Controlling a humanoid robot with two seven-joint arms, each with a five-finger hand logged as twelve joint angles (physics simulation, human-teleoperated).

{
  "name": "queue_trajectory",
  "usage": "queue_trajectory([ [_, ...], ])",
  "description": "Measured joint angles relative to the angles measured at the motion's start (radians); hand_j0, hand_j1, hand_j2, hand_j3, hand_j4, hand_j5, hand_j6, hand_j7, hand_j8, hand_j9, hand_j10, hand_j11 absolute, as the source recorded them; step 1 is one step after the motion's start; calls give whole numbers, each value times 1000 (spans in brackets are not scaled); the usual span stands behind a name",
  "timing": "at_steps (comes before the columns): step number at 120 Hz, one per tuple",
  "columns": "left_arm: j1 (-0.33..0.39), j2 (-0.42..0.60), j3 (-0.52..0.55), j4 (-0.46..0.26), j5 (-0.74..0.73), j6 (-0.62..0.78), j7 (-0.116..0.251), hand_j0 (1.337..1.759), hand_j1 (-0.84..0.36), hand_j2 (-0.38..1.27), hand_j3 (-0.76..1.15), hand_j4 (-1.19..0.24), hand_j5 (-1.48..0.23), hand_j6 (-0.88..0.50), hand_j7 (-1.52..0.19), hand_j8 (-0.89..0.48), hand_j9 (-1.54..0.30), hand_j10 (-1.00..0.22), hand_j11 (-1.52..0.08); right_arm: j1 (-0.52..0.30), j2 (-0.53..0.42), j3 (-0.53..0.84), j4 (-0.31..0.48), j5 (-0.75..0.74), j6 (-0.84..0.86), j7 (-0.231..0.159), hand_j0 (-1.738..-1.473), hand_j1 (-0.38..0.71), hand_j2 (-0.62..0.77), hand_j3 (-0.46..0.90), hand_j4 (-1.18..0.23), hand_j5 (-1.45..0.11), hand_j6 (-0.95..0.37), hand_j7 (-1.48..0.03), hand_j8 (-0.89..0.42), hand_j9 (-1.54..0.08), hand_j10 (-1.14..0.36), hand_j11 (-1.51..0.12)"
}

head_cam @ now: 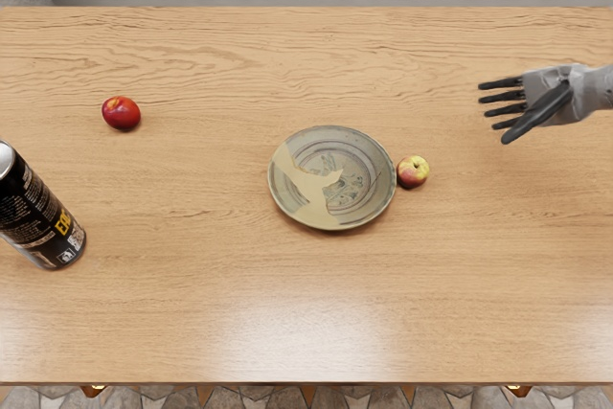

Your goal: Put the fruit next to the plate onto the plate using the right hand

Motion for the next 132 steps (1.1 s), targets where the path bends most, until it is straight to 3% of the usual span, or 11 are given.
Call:
queue_trajectory([
  [26,0,0,0,0,0,0,0,1658,336,3,0,-12,-15,-12,-15,-12,-15,-12,-15,-1,-1,26,-27,-2,2,0,-1658,-349,0,0,0,0,1,0,1,0,1,0],
  [32,0,0,0,0,0,0,0,1658,335,3,0,-12,-15,-12,-15,-12,-15,-12,-15,64,4,16,-1,-9,2,0,-1658,-349,0,0,0,0,2,0,2,0,2,0],
  [40,0,0,0,0,0,0,0,1658,335,3,0,-12,-15,-12,-15,-12,-15,-12,-15,208,17,-49,110,-46,-64,0,-1658,-349,0,0,0,0,2,0,2,0,2,0],
  [52,0,0,0,0,0,0,0,1658,336,2,0,-12,-15,-12,-15,-12,-15,-12,-15,425,133,-318,204,-130,-184,0,-1658,-349,0,0,0,0,1,0,1,0,1,0],
  [64,0,0,0,0,0,0,0,1658,335,2,0,-12,-15,-12,-15,-12,-15,-12,-15,514,280,-565,242,-177,-313,0,-1658,-349,0,0,-1,0,0,0,0,0,0,0],
  [76,0,0,0,0,0,0,0,1658,335,2,0,-12,-15,-12,-15,-12,-15,-12,-15,500,383,-690,300,-138,-423,0,-1658,-349,0,0,-1,0,-1,0,-1,0,0,0],
  [87,0,0,0,0,0,0,0,1658,336,2,0,-12,-15,-12,-15,-12,-15,-12,-15,484,422,-738,387,-115,-542,0,-1658,-349,0,0,-2,0,-2,0,-1,0,-1,0],
  [105,0,0,0,0,0,0,0,1658,336,2,0,-12,-15,-12,-15,-12,-15,-12,-15,465,397,-773,430,-110,-623,0,-1658,-349,0,0,-1,0,-2,0,-2,0,-1,0],
  [132,0,0,0,0,0,0,0,1658,336,2,0,-12,-15,-12,-15,-12,-15,-12,-15,427,376,-778,425,-140,-711,0,-1658,-349,0,0,-1,0,-2,0,-1,0,-1,0],
])
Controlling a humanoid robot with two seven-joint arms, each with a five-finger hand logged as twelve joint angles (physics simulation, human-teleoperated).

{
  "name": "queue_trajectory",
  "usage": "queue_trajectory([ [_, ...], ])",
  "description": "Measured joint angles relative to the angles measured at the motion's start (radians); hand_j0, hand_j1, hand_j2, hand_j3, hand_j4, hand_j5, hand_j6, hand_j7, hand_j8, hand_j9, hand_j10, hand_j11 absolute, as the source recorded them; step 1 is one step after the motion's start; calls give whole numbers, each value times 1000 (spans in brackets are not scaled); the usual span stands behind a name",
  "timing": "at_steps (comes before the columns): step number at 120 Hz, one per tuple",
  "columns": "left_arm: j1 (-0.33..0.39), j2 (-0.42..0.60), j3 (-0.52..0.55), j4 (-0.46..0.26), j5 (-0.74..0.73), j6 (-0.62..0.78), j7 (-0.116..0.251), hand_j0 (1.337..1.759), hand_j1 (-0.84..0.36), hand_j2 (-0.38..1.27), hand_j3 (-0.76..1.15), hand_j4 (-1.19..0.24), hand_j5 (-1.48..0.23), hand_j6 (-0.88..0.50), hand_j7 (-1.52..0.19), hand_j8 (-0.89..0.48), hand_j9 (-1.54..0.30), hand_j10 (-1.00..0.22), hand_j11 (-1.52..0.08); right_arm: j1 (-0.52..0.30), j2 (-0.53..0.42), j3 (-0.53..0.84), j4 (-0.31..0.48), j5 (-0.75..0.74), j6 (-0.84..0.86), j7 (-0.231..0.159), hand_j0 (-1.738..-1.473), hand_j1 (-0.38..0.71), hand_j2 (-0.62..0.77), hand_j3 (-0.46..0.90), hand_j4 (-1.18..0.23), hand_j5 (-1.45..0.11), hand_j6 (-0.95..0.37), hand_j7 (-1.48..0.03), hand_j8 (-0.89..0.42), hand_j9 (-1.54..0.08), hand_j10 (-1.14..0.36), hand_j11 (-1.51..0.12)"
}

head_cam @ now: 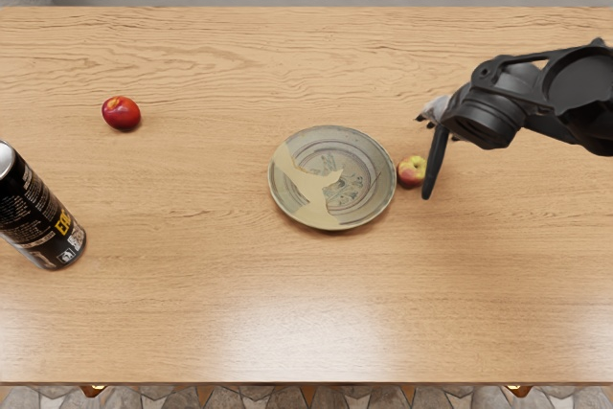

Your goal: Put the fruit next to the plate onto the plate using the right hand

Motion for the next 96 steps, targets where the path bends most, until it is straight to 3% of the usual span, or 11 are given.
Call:
queue_trajectory([
  [20,0,0,0,0,0,0,0,1658,335,2,0,-12,-15,-12,-15,-12,-15,-12,-15,-6,-7,28,11,-25,-31,0,-1658,-349,0,0,-1,0,-2,0,-1,0,-1,0],
  [38,0,0,0,0,0,0,0,1658,335,2,0,-12,-15,-12,-15,-12,-15,-12,-15,-35,-106,125,179,-130,-135,0,-1658,-349,0,0,-1,0,-2,0,-1,0,-1,0],
  [50,0,0,0,0,0,0,0,1658,335,2,0,-12,-15,-12,-15,-12,-15,-12,-15,-78,-130,152,236,-219,-228,0,-1658,-349,1,0,-1,0,-2,0,-1,0,-1,0],
  [82,0,0,0,0,0,0,0,1658,336,2,0,-12,-15,-12,-15,-12,-15,-12,-15,-155,-105,167,267,-326,-305,0,-1658,-334,-2,0,-14,-17,-14,-16,-14,-16,-13,-16],
  [96,0,0,0,0,0,0,0,1658,336,2,0,-12,-15,-12,-15,-12,-15,-12,-15,-163,-102,168,265,-334,-312,0,-1658,-237,-18,0,-95,-122,-96,-122,-95,-122,-95,-122],
])
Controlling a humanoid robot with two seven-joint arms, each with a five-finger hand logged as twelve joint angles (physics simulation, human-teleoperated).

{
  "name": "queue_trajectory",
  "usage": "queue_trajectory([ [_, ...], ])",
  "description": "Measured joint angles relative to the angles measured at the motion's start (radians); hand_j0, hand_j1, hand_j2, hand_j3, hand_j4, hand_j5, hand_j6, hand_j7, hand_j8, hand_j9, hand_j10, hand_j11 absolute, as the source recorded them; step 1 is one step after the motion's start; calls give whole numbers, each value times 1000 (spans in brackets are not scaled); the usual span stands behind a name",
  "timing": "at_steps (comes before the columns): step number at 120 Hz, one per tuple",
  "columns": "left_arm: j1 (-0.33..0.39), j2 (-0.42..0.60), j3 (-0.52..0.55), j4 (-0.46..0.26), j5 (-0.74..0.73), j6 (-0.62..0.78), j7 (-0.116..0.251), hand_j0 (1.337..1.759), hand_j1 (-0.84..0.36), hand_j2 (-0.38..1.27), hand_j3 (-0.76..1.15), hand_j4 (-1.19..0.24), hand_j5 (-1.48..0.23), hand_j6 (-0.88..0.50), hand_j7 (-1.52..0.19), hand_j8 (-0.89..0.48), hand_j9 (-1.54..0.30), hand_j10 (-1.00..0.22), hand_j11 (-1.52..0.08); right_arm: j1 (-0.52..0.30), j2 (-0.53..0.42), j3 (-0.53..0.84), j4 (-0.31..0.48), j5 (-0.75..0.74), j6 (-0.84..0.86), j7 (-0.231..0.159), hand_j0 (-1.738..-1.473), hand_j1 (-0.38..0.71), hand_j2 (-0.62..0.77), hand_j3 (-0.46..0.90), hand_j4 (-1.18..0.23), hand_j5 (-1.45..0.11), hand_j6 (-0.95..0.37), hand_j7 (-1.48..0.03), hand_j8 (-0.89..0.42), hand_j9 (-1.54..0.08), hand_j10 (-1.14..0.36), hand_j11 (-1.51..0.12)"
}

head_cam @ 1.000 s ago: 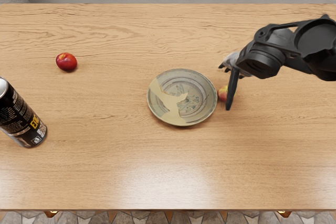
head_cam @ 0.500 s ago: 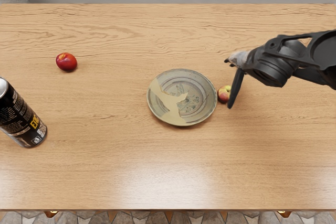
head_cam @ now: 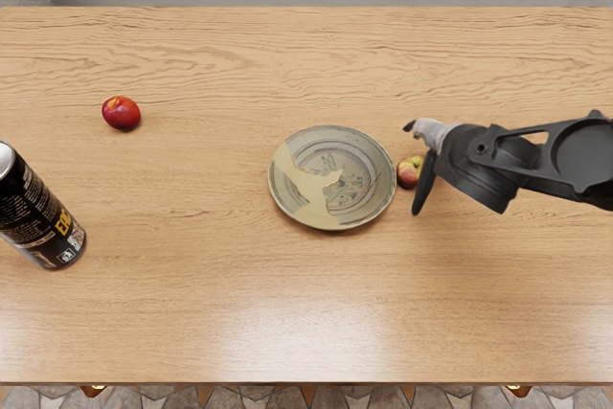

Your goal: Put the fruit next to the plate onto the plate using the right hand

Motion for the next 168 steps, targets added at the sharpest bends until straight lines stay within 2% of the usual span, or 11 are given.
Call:
queue_trajectory([
  [17,0,0,0,0,0,0,0,1658,335,2,0,-12,-15,-12,-15,-12,-15,-12,-15,0,1,0,-4,-13,-34,0,-1658,-131,-36,0,-184,-237,-184,-237,-184,-237,-183,-237],
  [40,0,0,0,0,0,0,0,1658,335,2,0,-12,-15,-12,-15,-12,-15,-12,-15,-31,7,-1,-14,-45,-68,0,-1658,-76,-45,0,-229,-297,-230,-297,-230,-297,-229,-297],
  [140,0,0,0,0,0,0,0,1658,336,2,0,-12,-15,-12,-15,-12,-15,-12,-15,-78,47,-4,-47,-77,-109,0,-1658,-35,-51,0,-263,-341,-264,-341,-264,-341,-263,-341],
  [143,0,0,0,0,0,0,0,1658,336,2,0,-12,-15,-12,-15,-12,-15,-12,-15,-81,48,-4,-51,-78,-109,0,-1658,-7,-56,0,-288,-370,-287,-372,-269,-387,-287,-372],
  [146,0,0,0,0,0,0,0,1658,336,2,0,-12,-15,-12,-15,-12,-15,-12,-15,-85,49,-3,-54,-83,-108,2,-1658,32,-62,0,-326,-405,-319,-413,-210,-458,-295,-386],
  [150,0,0,0,0,0,0,0,1658,336,2,0,-12,-15,-12,-15,-12,-15,-12,-15,-92,49,-2,-58,-93,-107,3,-1656,120,-78,2,-415,-480,-366,-476,-127,-585,-192,-558],
  [158,0,0,0,0,0,0,0,1658,336,2,0,-12,-15,-12,-15,-12,-15,-12,-15,-101,49,4,-63,-99,-108,6,-1658,261,-84,-3,-574,-616,-256,-664,-25,-749,-83,-751],
  [167,0,0,0,0,0,0,0,1658,335,2,0,-12,-15,-12,-15,-12,-15,-12,-15,-123,47,31,-78,-101,-109,6,-1659,322,-35,-4,-527,-730,-192,-826,85,-952,35,-995],
  [168,0,0,1,0,0,0,0,1658,335,2,0,-12,-15,-12,-15,-12,-15,-12,-15,-125,47,33,-81,-102,-107,7,-1662,325,-33,-6,-517,-744,-229,-772,89,-969,39,-1017],
])
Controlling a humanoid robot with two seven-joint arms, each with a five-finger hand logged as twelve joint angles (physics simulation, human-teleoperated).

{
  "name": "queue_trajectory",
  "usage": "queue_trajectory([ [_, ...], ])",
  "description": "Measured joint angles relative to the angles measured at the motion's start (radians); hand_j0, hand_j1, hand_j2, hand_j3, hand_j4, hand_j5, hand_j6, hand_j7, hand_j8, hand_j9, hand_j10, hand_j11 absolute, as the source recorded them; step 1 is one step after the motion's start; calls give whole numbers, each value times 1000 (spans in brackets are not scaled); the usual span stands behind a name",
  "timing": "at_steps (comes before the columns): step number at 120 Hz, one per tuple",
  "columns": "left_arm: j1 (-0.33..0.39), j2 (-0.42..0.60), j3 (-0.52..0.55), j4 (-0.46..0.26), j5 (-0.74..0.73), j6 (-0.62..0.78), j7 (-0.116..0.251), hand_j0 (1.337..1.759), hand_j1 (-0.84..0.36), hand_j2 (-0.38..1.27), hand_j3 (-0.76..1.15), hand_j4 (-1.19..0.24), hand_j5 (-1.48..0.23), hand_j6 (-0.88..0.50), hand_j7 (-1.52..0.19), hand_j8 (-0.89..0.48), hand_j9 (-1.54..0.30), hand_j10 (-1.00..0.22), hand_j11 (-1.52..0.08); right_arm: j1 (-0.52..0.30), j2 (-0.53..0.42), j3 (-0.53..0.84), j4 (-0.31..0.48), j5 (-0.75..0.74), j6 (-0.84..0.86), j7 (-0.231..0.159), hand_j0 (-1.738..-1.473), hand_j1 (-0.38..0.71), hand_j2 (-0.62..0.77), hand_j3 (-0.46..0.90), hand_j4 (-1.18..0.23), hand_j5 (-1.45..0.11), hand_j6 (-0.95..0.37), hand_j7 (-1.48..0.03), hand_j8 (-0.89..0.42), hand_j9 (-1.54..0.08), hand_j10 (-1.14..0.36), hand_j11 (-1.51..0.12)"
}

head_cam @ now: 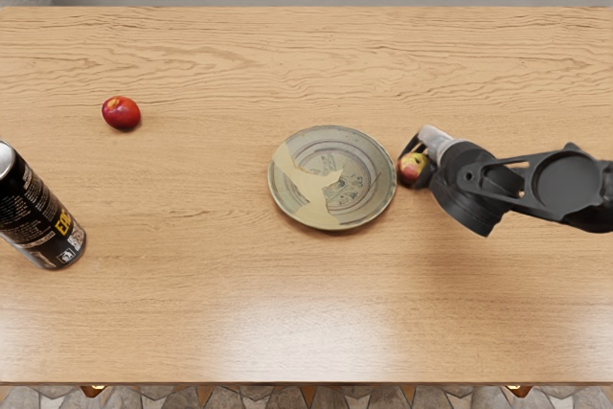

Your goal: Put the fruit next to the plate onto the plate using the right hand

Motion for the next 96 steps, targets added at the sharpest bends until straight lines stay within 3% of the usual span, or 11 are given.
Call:
queue_trajectory([
  [2,0,0,0,0,0,0,0,1658,335,2,0,-12,-15,-12,-15,-12,-15,-12,-15,-5,0,4,-7,-2,1,1,-1659,336,-25,-5,-510,-766,-221,-862,83,-988,39,-1047],
  [3,0,0,0,0,0,0,0,1658,335,2,0,-12,-15,-12,-15,-12,-15,-12,-15,-7,0,7,-11,-4,3,3,-1664,339,-25,-7,-497,-782,-288,-757,95,-1024,32,-1066],
  [4,0,0,0,0,0,0,0,1658,335,2,0,-12,-15,-12,-15,-12,-15,-12,-15,-9,-1,9,-15,-5,3,4,-1660,346,3,-6,-491,-790,-257,-820,74,-988,0,-980],
  [11,0,0,1,0,0,0,0,1658,335,2,0,-12,-15,-12,-15,-12,-15,-12,-15,-22,-3,19,-47,-6,5,20,-1663,368,92,32,-479,-855,-387,-799,-31,-1013,-99,-1092],
  [13,0,0,1,0,0,0,0,1658,335,2,0,-12,-15,-12,-15,-12,-15,-12,-15,-27,-4,26,-58,-5,5,20,-1658,371,111,1,-474,-877,-358,-821,-104,-976,-200,-1009],
  [17,0,0,1,0,0,0,0,1658,335,2,0,-12,-15,-12,-15,-12,-15,-12,-15,-44,-8,56,-81,1,1,25,-1657,382,139,1,-460,-913,-325,-869,-233,-905,-265,-1069],
  [18,0,0,1,0,0,0,0,1658,335,2,0,-12,-15,-12,-15,-12,-15,-12,-15,-49,-10,67,-86,3,1,24,-1657,390,158,1,-450,-927,-316,-879,-326,-789,-289,-1072],
  [25,0,0,0,0,0,0,0,1658,335,2,0,-12,-15,-12,-15,-12,-15,-12,-15,-76,-25,140,-111,19,-5,11,-1657,402,186,1,-426,-986,-260,-943,-451,-830,-430,-1092],
  [64,0,0,-1,0,0,0,0,1658,336,2,0,-12,-15,-12,-15,-12,-15,-12,-15,-130,-99,601,-128,153,156,-8,-1644,346,139,-1,-446,-1132,-247,-1095,-400,-1095,-771,-1148],
  [80,0,0,-1,0,0,0,0,1658,336,2,0,-12,-15,-12,-14,-12,-14,-12,-14,-259,-164,873,-128,259,430,-9,-1644,283,262,-1,-551,-1136,-349,-1114,-449,-1112,-822,-1137],
  [96,0,0,-1,0,0,0,0,1658,336,2,0,-12,-15,-12,-15,-12,-15,-11,-14,-359,-141,976,-131,276,533,-9,-1645,263,275,-1,-593,-1137,-383,-1124,-460,-1114,-852,-1123],
])
